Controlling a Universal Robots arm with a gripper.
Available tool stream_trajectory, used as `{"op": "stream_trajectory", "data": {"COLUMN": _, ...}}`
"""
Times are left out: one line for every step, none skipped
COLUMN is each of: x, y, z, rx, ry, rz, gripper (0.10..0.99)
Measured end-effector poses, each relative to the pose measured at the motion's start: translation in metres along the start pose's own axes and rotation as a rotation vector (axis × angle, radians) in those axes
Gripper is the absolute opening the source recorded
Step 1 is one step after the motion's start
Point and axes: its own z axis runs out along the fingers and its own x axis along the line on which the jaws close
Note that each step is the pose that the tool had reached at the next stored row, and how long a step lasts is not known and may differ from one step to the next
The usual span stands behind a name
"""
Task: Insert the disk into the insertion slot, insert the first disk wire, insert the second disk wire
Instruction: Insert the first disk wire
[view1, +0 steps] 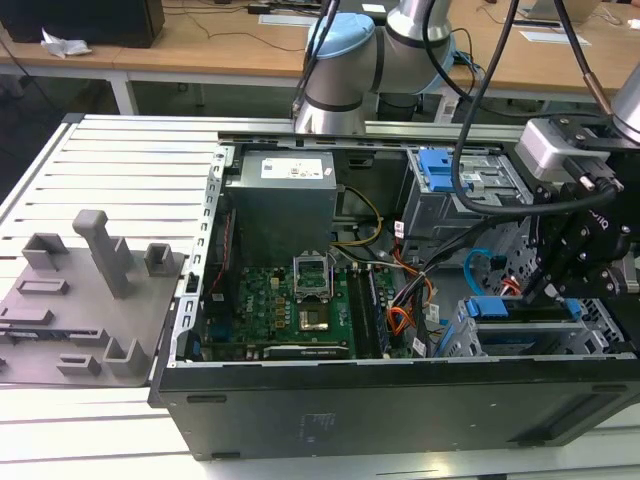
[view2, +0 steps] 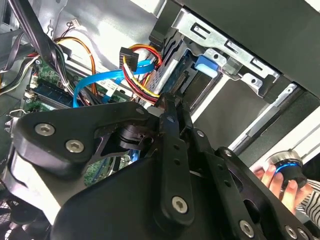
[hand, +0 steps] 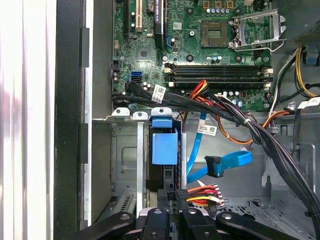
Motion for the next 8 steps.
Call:
{"op": "stream_trajectory", "data": {"x": 0.0, "y": 0.0001, "z": -0.0012, "rx": 0.0, "ry": -0.0009, "rz": 0.0, "gripper": 0.169}}
{"op": "stream_trajectory", "data": {"x": 0.0002, "y": 0.0002, "z": -0.0044, "rx": 0.0, "ry": 0.0002, "rz": 0.0, "gripper": 0.169}}
{"op": "stream_trajectory", "data": {"x": 0.0002, "y": 0.0003, "z": -0.0059, "rx": 0.0, "ry": 0.0001, "rz": 0.0, "gripper": 0.169}}
{"op": "stream_trajectory", "data": {"x": 0.0002, "y": -0.0002, "z": -0.006, "rx": 0.0, "ry": -0.0006, "rz": 0.0, "gripper": 0.169}}
{"op": "stream_trajectory", "data": {"x": 0.0002, "y": -0.0015, "z": -0.0063, "rx": -0.001, "ry": -0.0025, "rz": -0.001, "gripper": 0.169}}
{"op": "stream_trajectory", "data": {"x": 0.0001, "y": -0.0026, "z": -0.0063, "rx": -0.003, "ry": -0.0047, "rz": -0.001, "gripper": 0.169}}
{"op": "stream_trajectory", "data": {"x": 0.0, "y": -0.0037, "z": -0.0062, "rx": -0.004, "ry": -0.0073, "rz": -0.001, "gripper": 0.169}}
{"op": "stream_trajectory", "data": {"x": -0.0001, "y": -0.0049, "z": -0.0062, "rx": -0.005, "ry": -0.0101, "rz": -0.002, "gripper": 0.169}}
